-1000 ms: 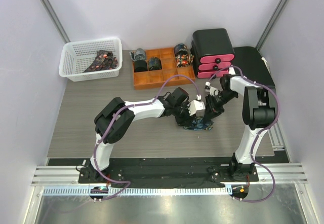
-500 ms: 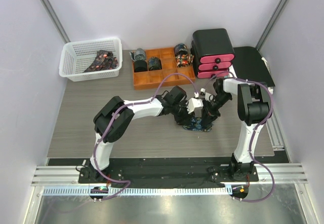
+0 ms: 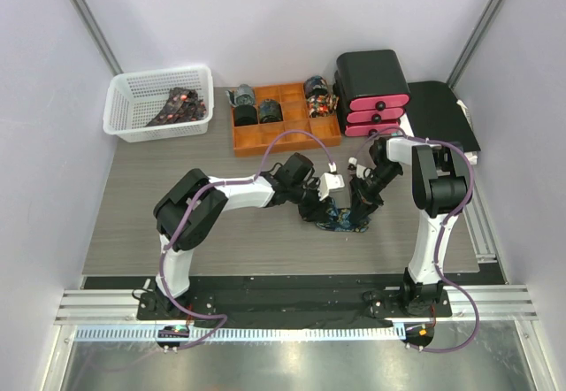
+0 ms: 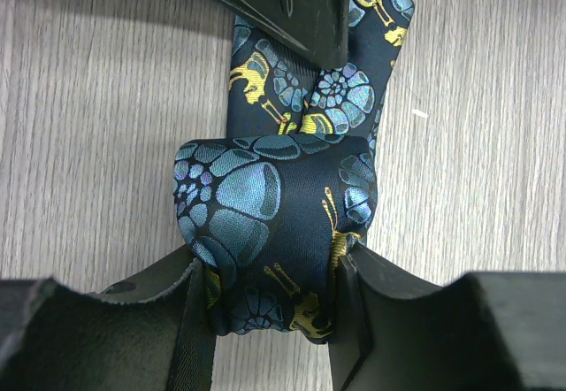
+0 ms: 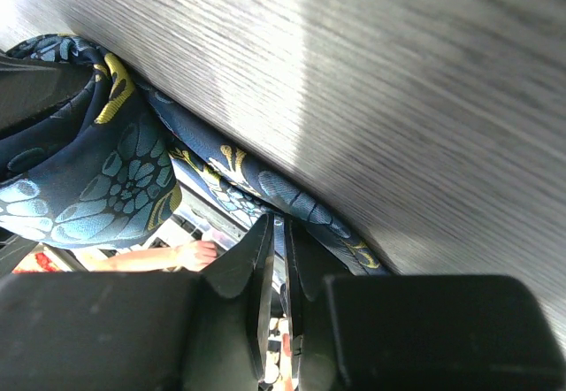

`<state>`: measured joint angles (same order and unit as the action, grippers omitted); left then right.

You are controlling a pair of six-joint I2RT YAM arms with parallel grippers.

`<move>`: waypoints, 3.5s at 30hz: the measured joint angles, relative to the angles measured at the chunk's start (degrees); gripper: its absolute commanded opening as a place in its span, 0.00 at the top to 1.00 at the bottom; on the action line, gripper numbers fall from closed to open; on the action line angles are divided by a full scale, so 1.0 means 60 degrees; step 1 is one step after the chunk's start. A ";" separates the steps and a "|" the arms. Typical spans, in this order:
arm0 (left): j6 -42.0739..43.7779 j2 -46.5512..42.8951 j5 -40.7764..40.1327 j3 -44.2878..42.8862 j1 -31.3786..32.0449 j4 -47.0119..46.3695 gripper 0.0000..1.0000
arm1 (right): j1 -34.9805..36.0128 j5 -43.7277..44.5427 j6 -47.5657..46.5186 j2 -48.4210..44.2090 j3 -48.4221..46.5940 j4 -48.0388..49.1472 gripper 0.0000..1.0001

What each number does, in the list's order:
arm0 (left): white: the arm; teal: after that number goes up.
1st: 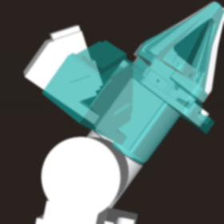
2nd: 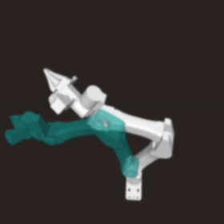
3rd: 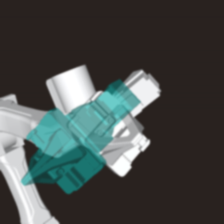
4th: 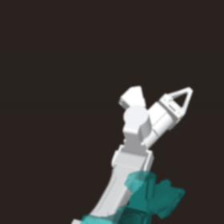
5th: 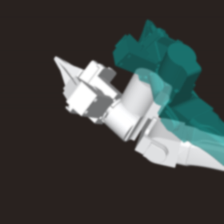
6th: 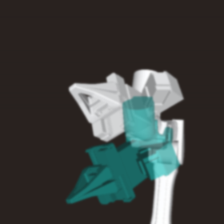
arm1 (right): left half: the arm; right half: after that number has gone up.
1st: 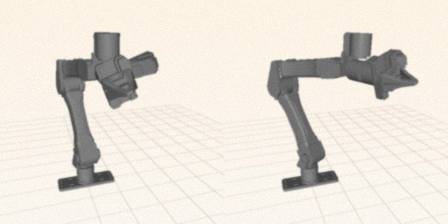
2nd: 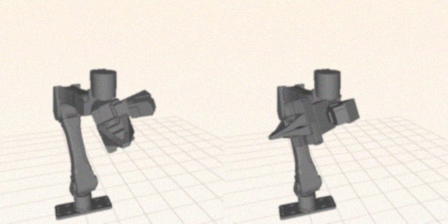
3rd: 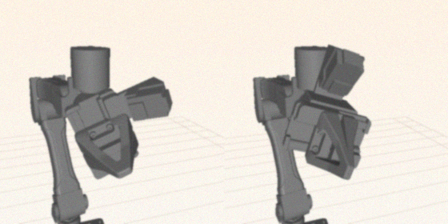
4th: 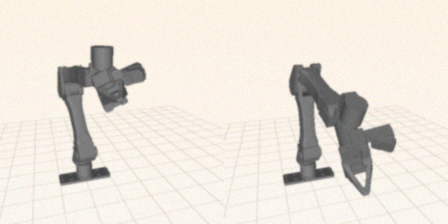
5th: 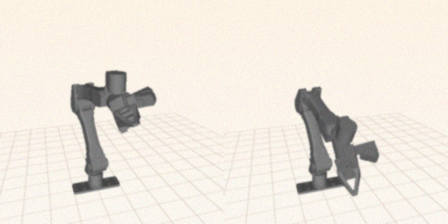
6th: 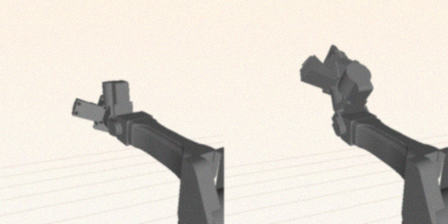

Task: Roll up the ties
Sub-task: Roll the tie at the center of the board.

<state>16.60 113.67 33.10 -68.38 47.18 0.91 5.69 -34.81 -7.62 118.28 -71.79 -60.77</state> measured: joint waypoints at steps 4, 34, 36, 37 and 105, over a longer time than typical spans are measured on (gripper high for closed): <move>0.0000 0.0007 -0.0055 -0.0026 0.0000 0.0036 1.00 | 0.0000 -0.0004 0.0000 0.0000 -0.0004 -0.0011 0.84; -0.0463 0.0015 -0.1264 -0.0044 0.0044 -0.0160 1.00 | 0.0495 0.0113 -0.0918 -0.1421 0.0845 0.0033 0.82; -0.0466 0.0015 -0.1264 -0.0044 0.0044 -0.0160 1.00 | 0.0488 0.0259 -0.0805 -0.1249 0.0845 0.0361 0.82; -0.0466 0.0015 -0.1264 -0.0044 0.0044 -0.0160 1.00 | 0.0488 0.0328 -0.0736 -0.1188 0.0845 0.0506 0.82; 0.1989 0.0499 -0.1395 -0.1843 0.0412 0.3224 1.00 | 0.0586 0.0240 0.0302 0.0372 -0.0925 -0.0248 0.80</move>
<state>28.53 116.66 24.73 -79.44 49.65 20.25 9.21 -33.36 -5.80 120.51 -77.34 -62.26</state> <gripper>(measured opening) 0.434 0.171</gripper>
